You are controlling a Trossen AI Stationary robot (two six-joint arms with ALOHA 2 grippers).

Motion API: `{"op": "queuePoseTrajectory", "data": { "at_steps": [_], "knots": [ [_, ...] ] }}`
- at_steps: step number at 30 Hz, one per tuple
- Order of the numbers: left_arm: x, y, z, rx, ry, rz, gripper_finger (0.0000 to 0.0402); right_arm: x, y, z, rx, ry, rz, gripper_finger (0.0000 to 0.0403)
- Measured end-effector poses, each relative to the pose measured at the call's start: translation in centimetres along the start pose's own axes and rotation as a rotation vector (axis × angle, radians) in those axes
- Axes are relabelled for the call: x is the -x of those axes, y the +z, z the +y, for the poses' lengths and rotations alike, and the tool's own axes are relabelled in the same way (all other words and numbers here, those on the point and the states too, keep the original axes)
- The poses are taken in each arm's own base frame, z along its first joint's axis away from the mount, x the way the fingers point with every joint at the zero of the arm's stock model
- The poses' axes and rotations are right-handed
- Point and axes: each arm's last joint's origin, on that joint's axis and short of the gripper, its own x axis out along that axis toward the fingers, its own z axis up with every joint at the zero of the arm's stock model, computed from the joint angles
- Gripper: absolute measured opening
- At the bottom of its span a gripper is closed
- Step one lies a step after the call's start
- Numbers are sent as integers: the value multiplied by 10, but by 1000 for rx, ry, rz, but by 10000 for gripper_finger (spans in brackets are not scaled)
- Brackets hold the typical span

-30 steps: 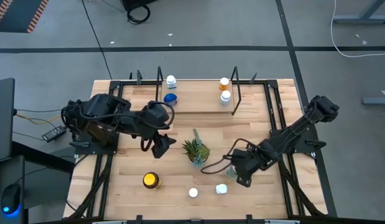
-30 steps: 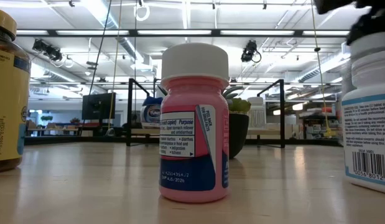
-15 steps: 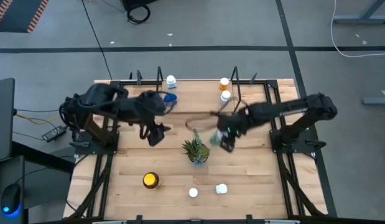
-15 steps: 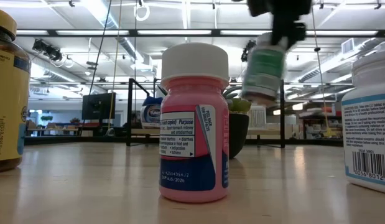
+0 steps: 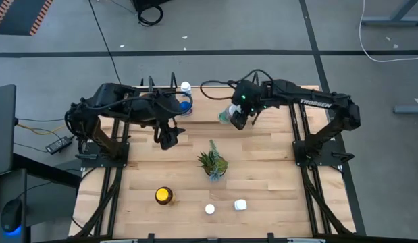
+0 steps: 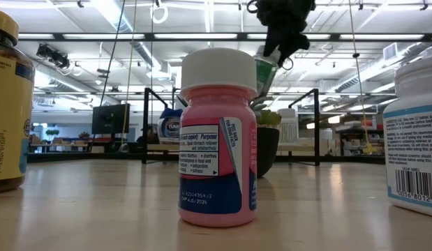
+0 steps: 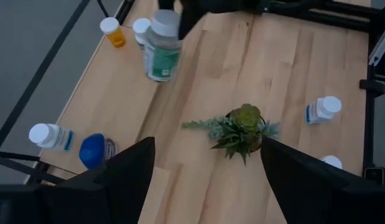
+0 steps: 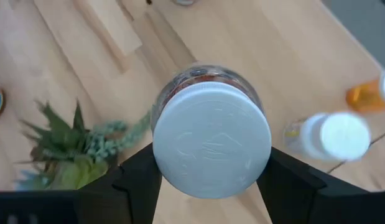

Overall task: Pick and place medicine bottles onto shelf by color
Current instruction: Put the light green pill bottle on the shelf

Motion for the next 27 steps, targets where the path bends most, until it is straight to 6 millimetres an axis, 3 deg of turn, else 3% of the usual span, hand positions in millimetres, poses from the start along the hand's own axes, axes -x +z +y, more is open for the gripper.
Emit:
{"op": "queuePoseTrajectory", "data": {
  "at_steps": [6, 14, 19, 27],
  "knots": [
    [0, 0, 1, -2, 3, 1, 298, -17, 41, 1, 110, -35, 45, 235],
    [2, 2, 12, 102, 26, -12, 298, -45, 95, -38, 124, -78, 78, 235],
    [1, 3, 14, 153, 31, -12, 298, -65, 108, -57, 171, -69, 107, 235],
    [1, 3, 16, 180, 54, -21, 298, -79, 118, -72, 203, -81, 151, 235]
  ]
}}
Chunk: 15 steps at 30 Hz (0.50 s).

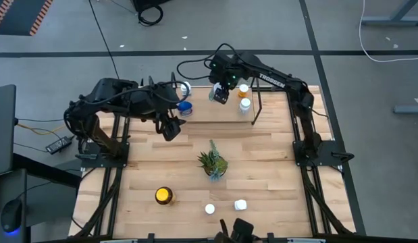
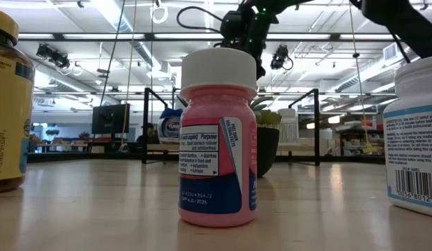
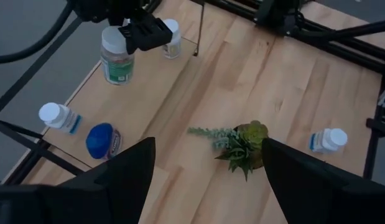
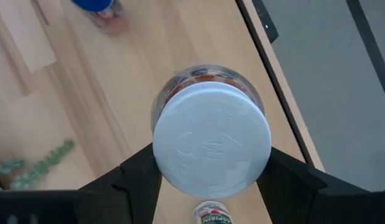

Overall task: Pick and place medicine bottles onto shelf by color
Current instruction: Put the light green pill bottle on the shelf

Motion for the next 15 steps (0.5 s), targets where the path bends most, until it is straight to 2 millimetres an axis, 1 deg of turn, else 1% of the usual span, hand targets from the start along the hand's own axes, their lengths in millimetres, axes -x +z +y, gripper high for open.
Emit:
{"op": "queuePoseTrajectory", "data": {
  "at_steps": [4, 8, 15],
  "knots": [
    [-1, 2, 4, 14, 14, -2, 298, -3, 6, -3, 9, -1, 2, 235],
    [-3, 4, 9, 24, 27, -3, 298, -12, 9, -8, 10, -10, 17, 235],
    [-3, 4, 10, 28, 32, -4, 298, -36, 9, -31, -27, -39, 63, 235]
  ]
}}
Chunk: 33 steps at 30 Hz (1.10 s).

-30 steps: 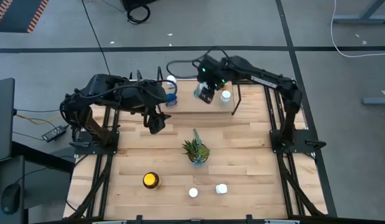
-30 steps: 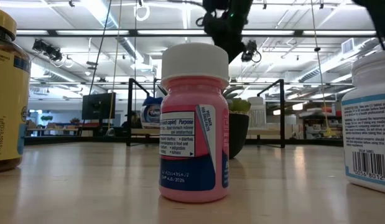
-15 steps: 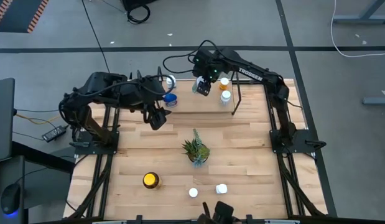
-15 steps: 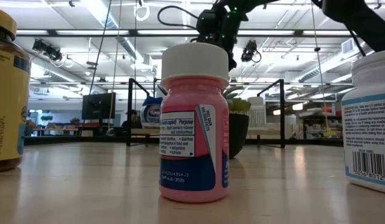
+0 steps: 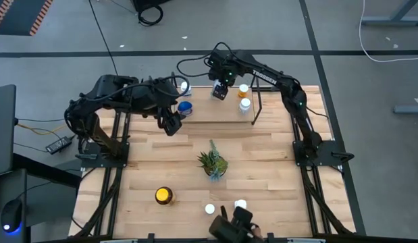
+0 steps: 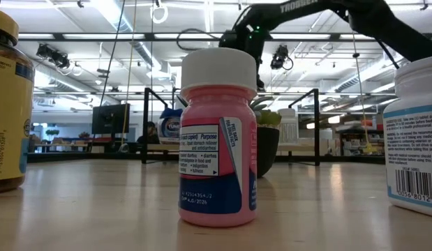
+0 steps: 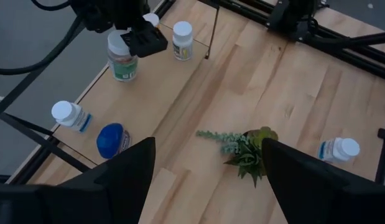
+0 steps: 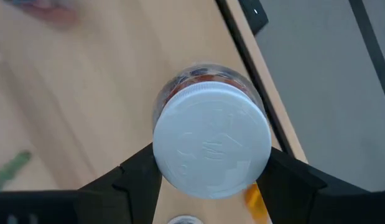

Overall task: Pick and place medicine bottles onto shelf by color
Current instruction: Put the light green pill bottle on the shelf

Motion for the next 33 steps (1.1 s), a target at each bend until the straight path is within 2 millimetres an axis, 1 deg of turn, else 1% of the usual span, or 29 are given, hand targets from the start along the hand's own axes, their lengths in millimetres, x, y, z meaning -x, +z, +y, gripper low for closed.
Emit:
{"op": "queuePoseTrajectory", "data": {
  "at_steps": [5, 10, 14, 17, 23, 33],
  "knots": [
    [0, 0, 0, 11, -1, 0, 298, -13, -4, -15, -31, -5, 60, 235],
    [0, 0, 0, 26, -1, 1, 298, -13, -7, -29, -75, -15, 66, 235],
    [0, 0, 0, 34, -1, 1, 298, -11, -17, -40, -110, -12, 145, 236],
    [0, 0, 0, 33, -1, 1, 298, -10, -20, -45, -114, -12, 162, 240],
    [0, 0, 0, 35, -1, 1, 298, -10, -20, -46, -109, -9, 161, 243],
    [0, 0, 0, 60, -1, 1, 298, -10, -17, -37, -42, 7, 152, 243]
  ]
}}
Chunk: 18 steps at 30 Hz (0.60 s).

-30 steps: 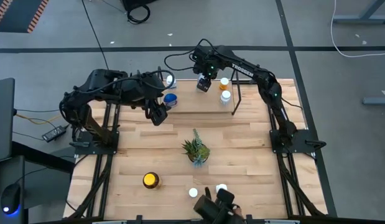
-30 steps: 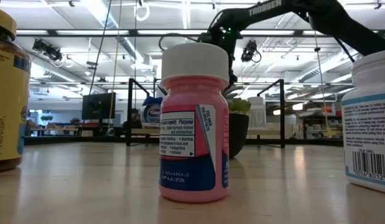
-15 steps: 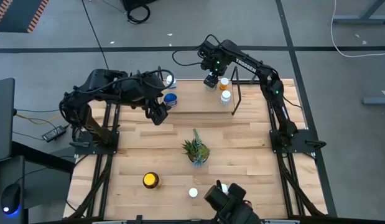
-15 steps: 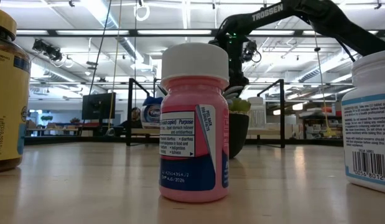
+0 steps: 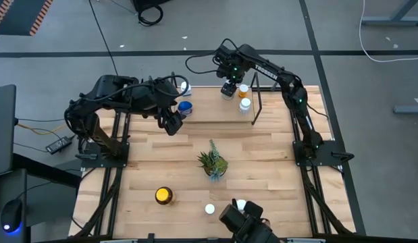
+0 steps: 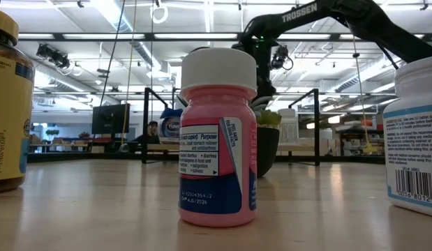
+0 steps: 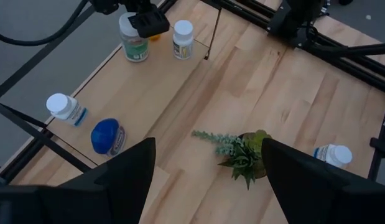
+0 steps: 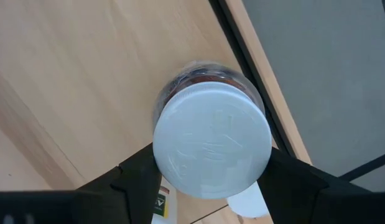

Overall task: Pick and place medicine bottles onto shelf by color
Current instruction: Put the light green pill bottle on the shelf

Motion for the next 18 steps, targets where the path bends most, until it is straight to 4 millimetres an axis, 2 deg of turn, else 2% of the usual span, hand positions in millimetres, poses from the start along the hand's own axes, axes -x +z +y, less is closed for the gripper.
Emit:
{"op": "queuePoseTrajectory", "data": {
  "at_steps": [12, 18],
  "knots": [
    [0, 0, 0, 2, 0, 0, 298, 0, 1, 4, 35, 8, -10, 244],
    [0, 0, 0, 2, 0, 0, 298, -1, 2, 4, 31, 6, -17, 269]
  ]
}}
